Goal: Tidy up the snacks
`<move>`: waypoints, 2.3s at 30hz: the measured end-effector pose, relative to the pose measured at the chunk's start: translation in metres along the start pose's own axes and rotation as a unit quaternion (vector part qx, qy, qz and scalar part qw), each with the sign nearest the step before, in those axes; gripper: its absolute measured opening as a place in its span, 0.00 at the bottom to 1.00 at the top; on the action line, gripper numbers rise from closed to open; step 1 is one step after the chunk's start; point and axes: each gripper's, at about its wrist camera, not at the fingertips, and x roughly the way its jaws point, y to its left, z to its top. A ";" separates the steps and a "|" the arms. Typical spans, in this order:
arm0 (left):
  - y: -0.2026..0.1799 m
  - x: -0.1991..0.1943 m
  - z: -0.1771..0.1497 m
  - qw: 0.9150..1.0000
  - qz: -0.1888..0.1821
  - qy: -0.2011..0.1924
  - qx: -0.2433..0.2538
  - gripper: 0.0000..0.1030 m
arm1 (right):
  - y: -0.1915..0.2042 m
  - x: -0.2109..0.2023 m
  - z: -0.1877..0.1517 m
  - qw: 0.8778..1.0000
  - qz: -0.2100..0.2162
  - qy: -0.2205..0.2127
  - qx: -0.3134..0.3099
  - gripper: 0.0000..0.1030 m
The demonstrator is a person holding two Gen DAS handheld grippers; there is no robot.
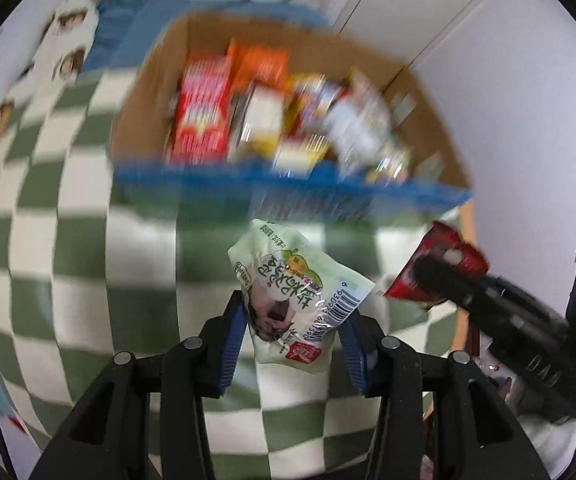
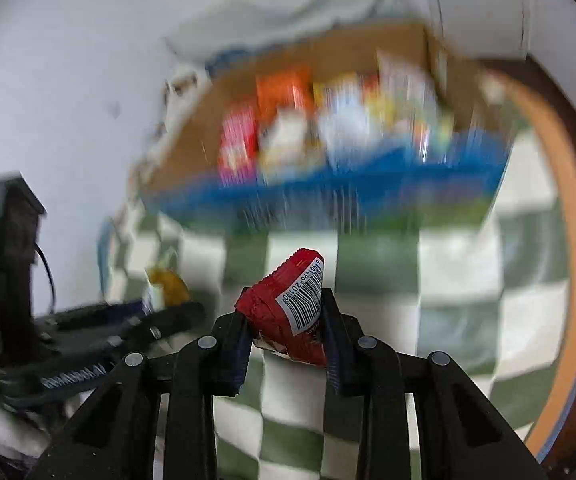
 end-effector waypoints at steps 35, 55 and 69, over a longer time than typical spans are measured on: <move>0.032 0.096 0.123 0.993 0.091 0.069 -0.019 0.95 | -0.033 0.081 0.122 0.980 -0.191 0.055 -0.008 0.95; 0.003 -0.002 0.085 0.991 0.120 -0.060 0.003 0.95 | 0.002 0.001 0.097 0.978 -0.203 -0.029 -0.037 0.97; -0.033 -0.111 -0.002 0.973 0.128 -0.190 0.012 0.95 | 0.051 -0.118 0.033 0.970 -0.186 -0.134 -0.077 0.99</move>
